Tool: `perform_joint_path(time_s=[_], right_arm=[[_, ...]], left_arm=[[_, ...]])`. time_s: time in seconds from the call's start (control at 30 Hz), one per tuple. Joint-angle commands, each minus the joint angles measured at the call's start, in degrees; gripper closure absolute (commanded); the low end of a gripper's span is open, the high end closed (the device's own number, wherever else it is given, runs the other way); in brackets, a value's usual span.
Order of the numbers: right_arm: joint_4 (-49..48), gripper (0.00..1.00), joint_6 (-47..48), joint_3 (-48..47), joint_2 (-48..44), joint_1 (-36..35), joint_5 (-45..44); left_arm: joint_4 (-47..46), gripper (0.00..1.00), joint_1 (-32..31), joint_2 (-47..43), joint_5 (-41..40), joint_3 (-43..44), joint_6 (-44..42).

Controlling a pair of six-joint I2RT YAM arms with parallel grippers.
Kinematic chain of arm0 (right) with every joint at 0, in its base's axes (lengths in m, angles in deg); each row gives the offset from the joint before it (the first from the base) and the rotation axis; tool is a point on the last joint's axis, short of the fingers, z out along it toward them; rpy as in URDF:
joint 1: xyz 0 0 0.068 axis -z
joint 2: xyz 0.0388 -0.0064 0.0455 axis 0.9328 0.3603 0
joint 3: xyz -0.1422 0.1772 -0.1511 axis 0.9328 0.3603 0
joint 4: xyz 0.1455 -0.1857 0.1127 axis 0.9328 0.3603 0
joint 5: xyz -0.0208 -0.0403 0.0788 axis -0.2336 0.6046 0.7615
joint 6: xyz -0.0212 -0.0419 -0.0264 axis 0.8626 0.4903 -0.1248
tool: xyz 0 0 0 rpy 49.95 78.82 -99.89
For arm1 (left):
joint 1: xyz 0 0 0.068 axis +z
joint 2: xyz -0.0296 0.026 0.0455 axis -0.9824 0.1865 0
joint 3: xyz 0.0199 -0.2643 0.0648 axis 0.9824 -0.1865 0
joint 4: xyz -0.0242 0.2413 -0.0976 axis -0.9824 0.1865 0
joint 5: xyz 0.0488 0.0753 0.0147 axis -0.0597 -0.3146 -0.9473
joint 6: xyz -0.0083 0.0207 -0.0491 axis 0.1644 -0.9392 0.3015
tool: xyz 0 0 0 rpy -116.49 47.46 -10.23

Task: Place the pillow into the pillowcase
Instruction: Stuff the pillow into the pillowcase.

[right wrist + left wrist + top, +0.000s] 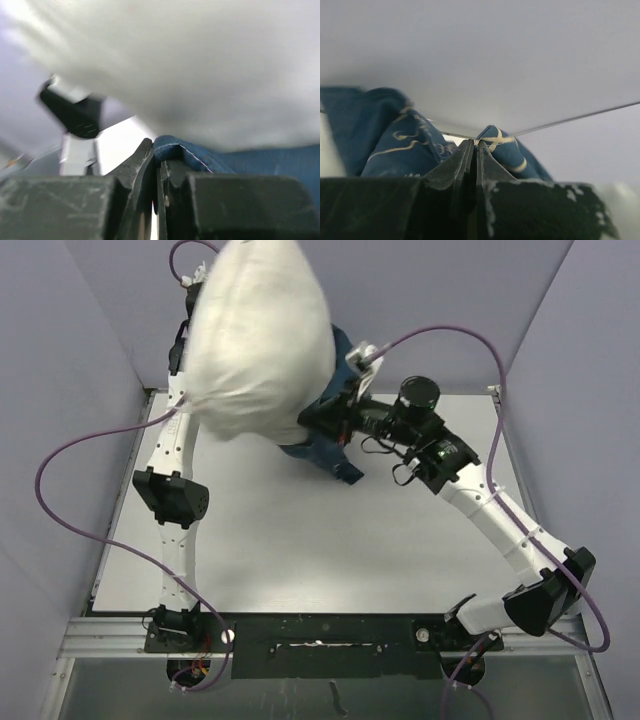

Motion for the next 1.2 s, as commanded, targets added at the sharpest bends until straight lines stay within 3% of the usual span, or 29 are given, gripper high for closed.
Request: perform_joint_path(time_s=[0.0, 0.1, 0.13, 0.17, 0.3, 0.37, 0.4, 0.47, 0.53, 0.6, 0.63, 0.77, 0.83, 0.9, 1.03, 1.1, 1.17], right_arm=[[-4.9, 1.0, 3.8, -6.7, -2.5, -0.5, 1.0], [-6.6, 1.0, -2.8, -11.9, 2.9, 17.9, 1.8], [-6.2, 1.0, -5.7, -13.0, 4.0, 21.2, 2.8], [-5.8, 1.0, -6.8, -13.3, 4.2, 19.9, 5.2], [-5.1, 1.0, 2.4, -7.5, -2.1, -4.3, 3.7], [-6.6, 1.0, 3.3, -8.2, -1.8, -6.4, 3.5], [-6.5, 1.0, 4.1, -9.8, -0.9, -3.6, 2.2], [-7.5, 1.0, 2.4, -13.6, 2.7, 8.6, 1.2], [-9.0, 1.0, -5.6, -19.3, 7.8, 21.5, 2.3], [-9.8, 1.0, -10.2, -22.2, 9.6, 25.5, 3.3], [-9.4, 1.0, -10.0, -21.9, 9.1, 23.0, 4.7], [-5.6, 1.0, -1.4, -12.9, 1.5, -5.2, 6.2], [-6.6, 1.0, 1.7, -10.9, -0.3, -13.3, 6.0], [-6.5, 1.0, 3.9, -14.0, 1.0, -8.1, 4.3], [-7.2, 1.0, -6.4, -24.3, 11.2, 19.4, 2.3], [-6.4, 1.0, -7.2, -24.3, 11.6, 21.3, 2.8], [-3.6, 1.0, -3.7, -21.5, 8.4, 11.9, 4.2]], left_arm=[[-3.5, 1.0, 0.3, -2.2, -1.0, 3.7, -1.5], [-7.7, 1.0, 0.6, -6.6, -2.1, -1.7, -1.8], [-7.3, 1.0, 0.7, -6.6, -2.5, -1.4, -2.1], [-6.6, 1.0, 0.8, -6.1, -2.9, -0.5, -2.2], [-4.1, 1.0, 0.6, -2.1, -3.2, 5.1, -1.6], [-2.8, 1.0, 0.2, -1.0, -3.0, 7.6, -1.9], [-2.7, 1.0, 0.3, -1.2, -2.9, 7.5, -2.0], [-3.9, 1.0, 0.6, -3.2, -2.9, 5.1, -2.3], [-6.2, 1.0, 1.3, -5.5, -2.9, 1.1, -2.5], [-6.4, 1.0, 1.9, -6.4, -3.3, 0.4, -2.9], [-6.4, 1.0, 2.1, -6.3, -3.5, 0.8, -2.9], [-4.2, 1.0, 2.2, -3.1, -3.6, 6.0, -2.6], [-3.5, 1.0, 2.2, -2.4, -3.4, 6.7, -2.4], [-3.6, 1.0, 2.2, -3.1, -3.5, 5.5, -2.8], [-5.5, 1.0, 2.7, -6.2, -3.3, 1.5, -3.6], [-6.3, 1.0, 2.7, -7.1, -3.2, 0.8, -4.0], [-6.3, 1.0, 2.6, -6.3, -3.1, 1.7, -3.8]])
